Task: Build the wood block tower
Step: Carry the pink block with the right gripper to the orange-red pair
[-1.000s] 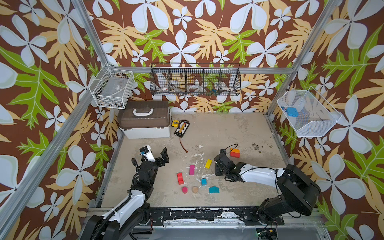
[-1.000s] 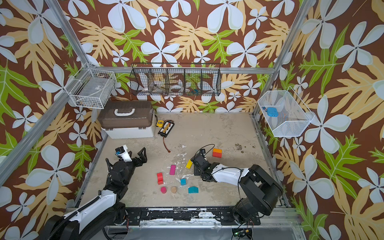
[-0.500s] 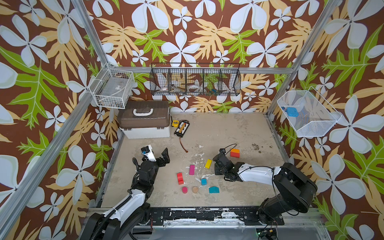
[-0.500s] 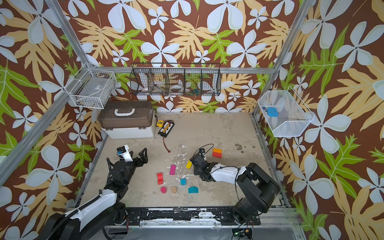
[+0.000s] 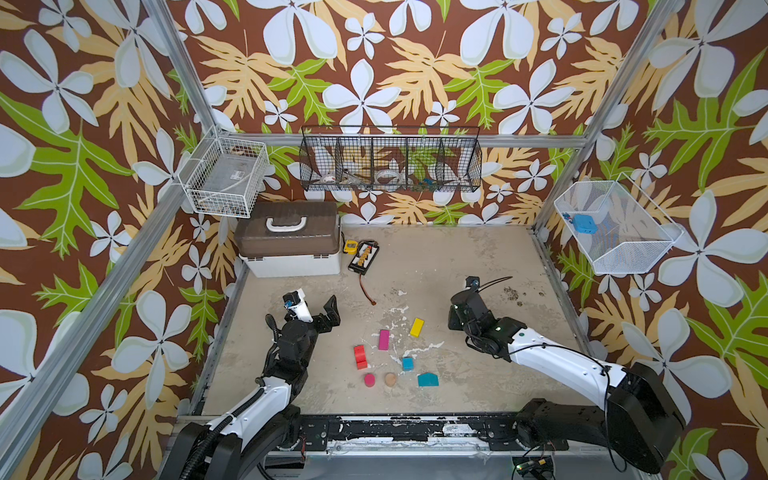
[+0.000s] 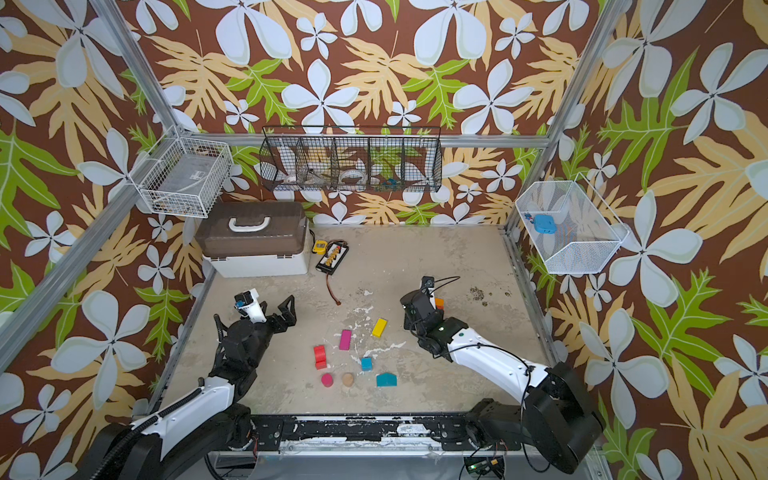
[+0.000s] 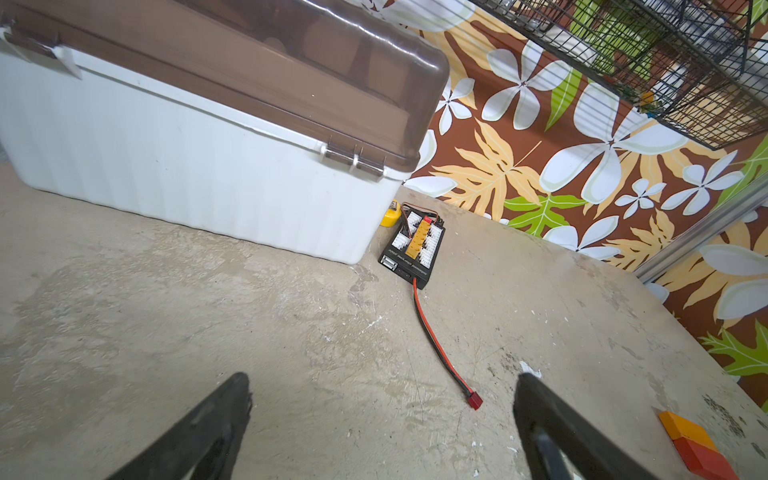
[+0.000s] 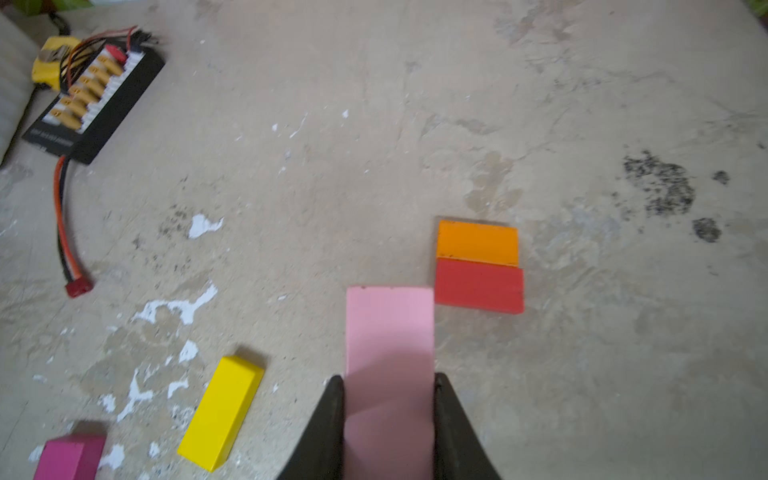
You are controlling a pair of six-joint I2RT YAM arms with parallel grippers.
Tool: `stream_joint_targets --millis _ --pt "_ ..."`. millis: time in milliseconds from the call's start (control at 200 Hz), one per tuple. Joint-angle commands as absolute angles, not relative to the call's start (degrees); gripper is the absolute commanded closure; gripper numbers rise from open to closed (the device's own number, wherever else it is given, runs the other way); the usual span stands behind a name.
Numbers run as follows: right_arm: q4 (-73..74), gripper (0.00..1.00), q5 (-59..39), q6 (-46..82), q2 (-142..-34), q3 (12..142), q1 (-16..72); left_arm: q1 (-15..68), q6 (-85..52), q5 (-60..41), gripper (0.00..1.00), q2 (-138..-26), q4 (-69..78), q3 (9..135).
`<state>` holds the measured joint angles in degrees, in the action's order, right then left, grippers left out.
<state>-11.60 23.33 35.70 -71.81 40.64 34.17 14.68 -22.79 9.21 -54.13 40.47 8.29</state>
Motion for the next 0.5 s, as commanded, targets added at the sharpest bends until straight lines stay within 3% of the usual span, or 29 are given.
stream_joint_targets --millis 0,180,495 --pt "-12.5 0.80 23.6 33.1 -71.2 40.4 29.9 15.2 -21.8 8.2 0.00 -54.2 42.4 8.6" --pt "-7.6 0.80 15.5 30.6 -71.8 37.5 19.2 16.7 -20.2 7.6 0.00 -56.0 43.0 9.4" --pt "-2.6 0.78 11.5 28.3 -74.0 34.7 12.3 22.9 -16.5 13.5 0.00 -57.9 43.7 10.6"
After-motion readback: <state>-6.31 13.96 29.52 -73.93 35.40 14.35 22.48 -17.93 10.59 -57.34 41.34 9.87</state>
